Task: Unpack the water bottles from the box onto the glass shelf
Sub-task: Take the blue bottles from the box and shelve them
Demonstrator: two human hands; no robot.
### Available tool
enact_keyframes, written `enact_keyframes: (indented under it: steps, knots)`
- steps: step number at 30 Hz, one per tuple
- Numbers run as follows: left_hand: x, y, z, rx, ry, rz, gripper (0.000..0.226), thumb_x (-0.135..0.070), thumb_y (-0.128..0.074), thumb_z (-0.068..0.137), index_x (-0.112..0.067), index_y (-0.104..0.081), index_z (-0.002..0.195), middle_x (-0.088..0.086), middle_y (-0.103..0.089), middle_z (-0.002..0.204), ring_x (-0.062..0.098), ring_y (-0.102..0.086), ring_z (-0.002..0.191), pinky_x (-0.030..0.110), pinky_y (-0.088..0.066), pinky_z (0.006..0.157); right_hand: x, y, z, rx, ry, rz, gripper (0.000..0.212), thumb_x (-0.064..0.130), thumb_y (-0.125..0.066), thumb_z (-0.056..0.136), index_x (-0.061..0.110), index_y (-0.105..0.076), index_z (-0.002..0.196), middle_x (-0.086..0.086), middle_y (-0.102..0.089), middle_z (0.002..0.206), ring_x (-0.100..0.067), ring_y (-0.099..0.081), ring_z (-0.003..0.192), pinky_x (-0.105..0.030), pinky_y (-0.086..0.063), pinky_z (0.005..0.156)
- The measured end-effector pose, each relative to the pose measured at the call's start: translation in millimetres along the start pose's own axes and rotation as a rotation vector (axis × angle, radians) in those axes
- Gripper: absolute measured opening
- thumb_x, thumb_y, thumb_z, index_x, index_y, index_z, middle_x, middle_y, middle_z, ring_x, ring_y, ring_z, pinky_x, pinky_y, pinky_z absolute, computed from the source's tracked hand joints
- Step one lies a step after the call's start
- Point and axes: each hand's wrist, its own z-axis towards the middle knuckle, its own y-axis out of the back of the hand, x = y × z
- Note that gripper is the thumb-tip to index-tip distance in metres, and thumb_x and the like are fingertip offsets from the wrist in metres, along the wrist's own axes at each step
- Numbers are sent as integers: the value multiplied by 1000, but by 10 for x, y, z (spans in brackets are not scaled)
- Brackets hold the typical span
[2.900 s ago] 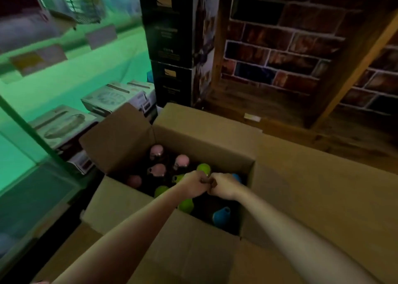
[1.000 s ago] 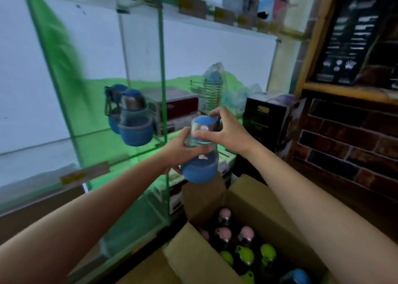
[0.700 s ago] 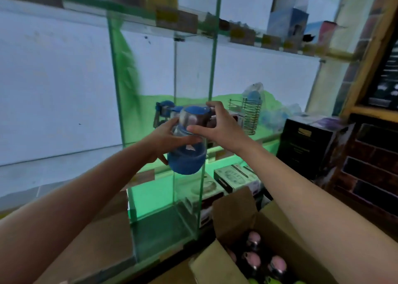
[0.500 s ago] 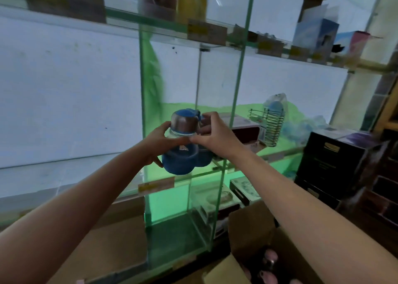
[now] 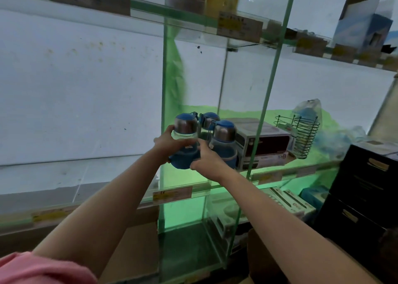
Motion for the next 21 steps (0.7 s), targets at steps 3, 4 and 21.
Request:
enact_keyframes:
  steps: [3, 4, 21]
  knots:
    - [16, 29, 93, 8, -31, 7, 74, -38, -81, 66, -29, -44, 130, 11, -58, 121, 33, -57, 109, 45, -56, 78, -6, -26, 113, 6, -6, -9, 61, -1, -47, 83, 15, -32, 140, -13, -43, 138, -30, -44, 123, -34, -41, 97]
    - [39, 47, 129, 12, -38, 1, 68, -33, -80, 70, -28, -45, 129, 10, -61, 117, 32, -60, 106, 46, -56, 79, -4, -48, 158, 11, -1, -23, 61, 0, -47, 82, 14, -33, 139, -13, -41, 139, -31, -42, 125, -38, -40, 102]
    - [-66, 100, 133, -173, -21, 443, 84, -44, -71, 77, -9, -25, 139, 24, -40, 134, 41, -46, 121, 47, -44, 99, 58, -212, 260, 88, -20, -80, 77, 11, -52, 84, 15, -13, 149, -9, -12, 155, -30, -27, 141, -47, -32, 112]
